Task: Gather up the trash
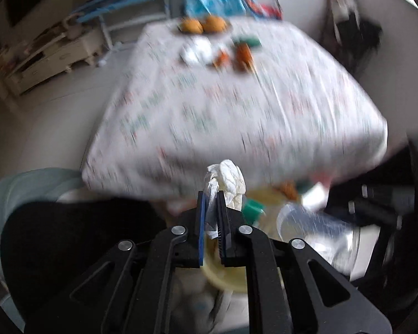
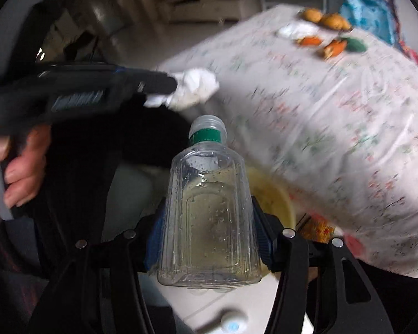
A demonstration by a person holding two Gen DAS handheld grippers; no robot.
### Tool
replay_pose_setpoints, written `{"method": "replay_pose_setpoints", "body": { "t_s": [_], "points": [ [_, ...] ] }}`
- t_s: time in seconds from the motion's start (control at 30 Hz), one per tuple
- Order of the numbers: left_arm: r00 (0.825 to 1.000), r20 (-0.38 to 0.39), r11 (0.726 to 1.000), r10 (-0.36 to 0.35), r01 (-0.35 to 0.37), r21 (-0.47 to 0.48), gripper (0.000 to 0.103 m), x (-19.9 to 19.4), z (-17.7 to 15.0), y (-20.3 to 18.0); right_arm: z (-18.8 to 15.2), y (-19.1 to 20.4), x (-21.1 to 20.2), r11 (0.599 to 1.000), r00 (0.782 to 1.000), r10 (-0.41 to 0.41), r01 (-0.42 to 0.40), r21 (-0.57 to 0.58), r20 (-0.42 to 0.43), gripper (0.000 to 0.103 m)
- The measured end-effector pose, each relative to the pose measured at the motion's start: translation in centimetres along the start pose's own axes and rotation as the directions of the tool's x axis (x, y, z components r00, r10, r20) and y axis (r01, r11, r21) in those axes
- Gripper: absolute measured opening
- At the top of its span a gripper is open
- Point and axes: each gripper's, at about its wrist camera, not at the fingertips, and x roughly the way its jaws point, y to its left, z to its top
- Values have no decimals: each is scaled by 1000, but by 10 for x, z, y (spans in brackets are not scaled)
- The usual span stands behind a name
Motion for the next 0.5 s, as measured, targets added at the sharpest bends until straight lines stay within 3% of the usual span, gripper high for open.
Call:
{"method": "replay_pose_setpoints", "body": {
  "t_s": [0.07, 0.13, 0.17, 0.3, 0.4, 0.5],
  "points": [
    [997, -75, 999, -10, 13, 44, 14, 4, -15, -4, -1, -4, 0, 999, 999, -43, 43, 19, 6, 68],
    [996, -88, 999, -16, 20, 47, 25, 3, -24, -2, -1, -16, -7, 994, 997, -70, 66, 84, 39, 71],
    [996, -84, 999, -27, 30, 43, 39, 0, -25, -1, -1, -23, -11, 989, 995, -78, 70, 128, 58, 72],
    [997, 42, 998, -58, 57, 17, 69, -20, -16, 5, -2, -51, -24, 950, 980, -144, 97, 296, 138, 73],
    [986, 162, 1000, -22, 23, -3, 80, -34, 4, 8, -4, -59, -32, 921, 953, -216, 128, 368, 210, 75],
    [962, 273, 999, 32, -22, -41, 89, -46, 31, 11, -4, -63, -39, 905, 923, -280, 162, 394, 263, 79]
  ]
}}
